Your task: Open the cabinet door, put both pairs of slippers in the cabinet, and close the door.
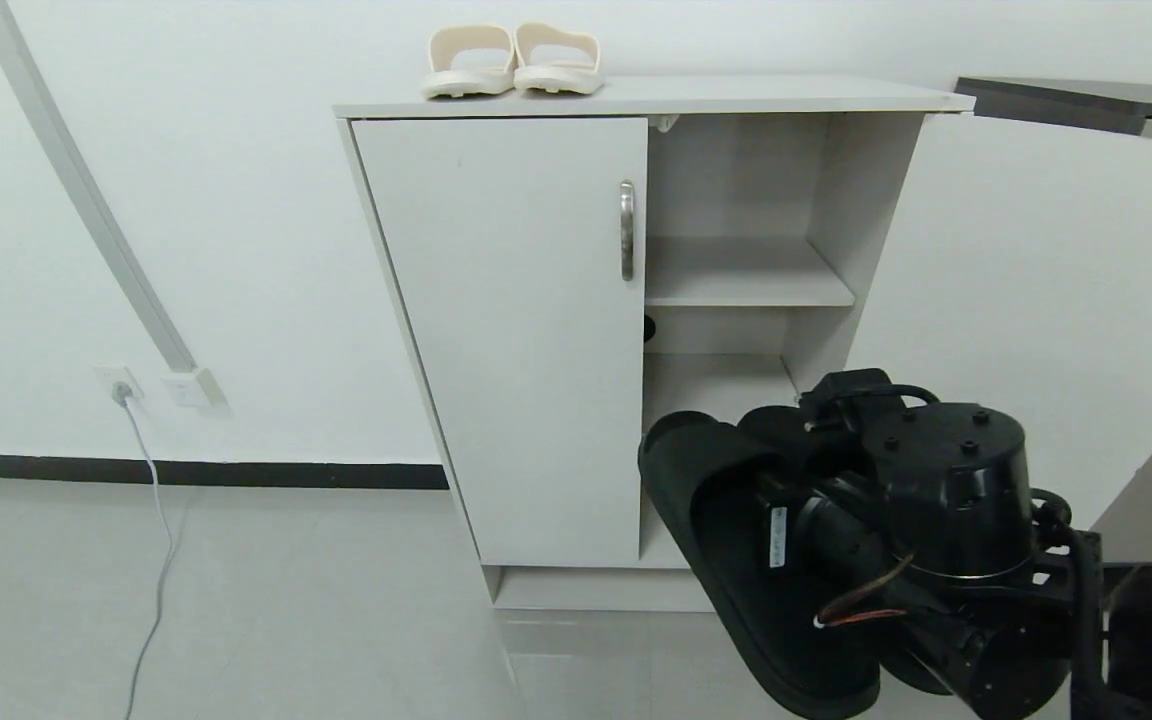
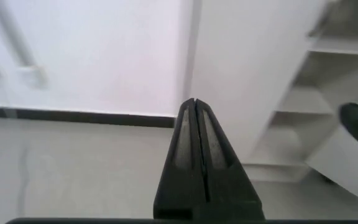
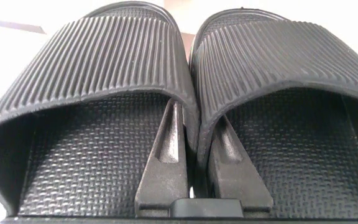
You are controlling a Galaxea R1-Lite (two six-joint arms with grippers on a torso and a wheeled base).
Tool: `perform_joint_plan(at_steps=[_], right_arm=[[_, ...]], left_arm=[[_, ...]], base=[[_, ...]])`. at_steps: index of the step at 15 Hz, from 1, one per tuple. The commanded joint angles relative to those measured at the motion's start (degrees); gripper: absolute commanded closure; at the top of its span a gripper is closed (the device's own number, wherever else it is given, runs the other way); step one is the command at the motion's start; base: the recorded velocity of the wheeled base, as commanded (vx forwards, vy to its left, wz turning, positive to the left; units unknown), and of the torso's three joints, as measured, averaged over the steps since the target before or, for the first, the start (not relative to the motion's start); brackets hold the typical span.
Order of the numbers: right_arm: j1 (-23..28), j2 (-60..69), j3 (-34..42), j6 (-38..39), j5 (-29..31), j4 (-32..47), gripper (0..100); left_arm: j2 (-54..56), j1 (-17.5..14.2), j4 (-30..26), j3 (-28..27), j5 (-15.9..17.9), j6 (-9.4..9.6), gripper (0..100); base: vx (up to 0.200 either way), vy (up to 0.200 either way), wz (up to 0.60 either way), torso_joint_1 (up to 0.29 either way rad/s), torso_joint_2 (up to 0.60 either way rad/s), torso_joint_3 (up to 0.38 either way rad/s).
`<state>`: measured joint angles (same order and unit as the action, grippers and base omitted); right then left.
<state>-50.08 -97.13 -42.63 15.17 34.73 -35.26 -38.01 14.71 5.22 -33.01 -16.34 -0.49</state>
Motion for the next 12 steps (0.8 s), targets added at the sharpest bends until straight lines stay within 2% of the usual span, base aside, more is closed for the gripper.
perform_joint_plan(at_steps=[1, 3, 5, 6, 8, 9, 10, 12], right_arm=[[0.2, -2.4, 0.0, 0.0, 0.1, -0.2, 100], [0.2, -2.7, 0.4, -0.2, 0.1, -0.3, 100], [0.1, -3.4, 0.4, -0.9, 0.1, -0.3, 100], [0.1, -3.9, 0.3, -1.0, 0.1, -0.3, 100], [0.0, -4.1, 0.1, -1.3, -0.2, -0.3, 100], [0.0, -4.4, -0.3, -1.8, -0.4, -0.4, 100], [0.0, -4.6, -0.7, -2.4, -0.5, -0.8, 100], [-0.4, -6.3, -0.8, -2.8, -0.5, -2.6, 100]], left_arm=[[26.5, -12.3, -6.9, 16.5, -1.3, 1.1, 100], [34.8, -13.2, -9.6, 22.5, -1.1, 1.19, 100], [35.5, -13.5, -8.3, 26.9, 1.7, 1.28, 100], [35.6, -13.5, -6.4, 28.5, 4.8, 1.37, 100], [36.9, -14.1, -2.7, 32.9, 13.1, 1.81, 100], [38.0, -14.6, -2.9, 33.0, 17.1, 1.72, 100], [38.0, -14.6, -5.6, 32.9, 18.8, 2.07, 100], [38.0, -14.6, -5.1, 32.9, 21.0, 3.65, 100]], base=[[0.0, 0.0, 0.0, 0.0, 0.0, 0.0], [0.0, 0.0, 0.0, 0.0, 0.0, 0.0], [0.0, 0.0, 0.0, 0.0, 0.0, 0.0], [0.0, 0.0, 0.0, 0.0, 0.0, 0.0], [0.0, 0.0, 0.0, 0.0, 0.0, 0.0], [0.0, 0.0, 0.0, 0.0, 0.0, 0.0], [0.0, 0.0, 0.0, 0.0, 0.0, 0.0], [0.0, 0.0, 0.0, 0.0, 0.0, 0.0]])
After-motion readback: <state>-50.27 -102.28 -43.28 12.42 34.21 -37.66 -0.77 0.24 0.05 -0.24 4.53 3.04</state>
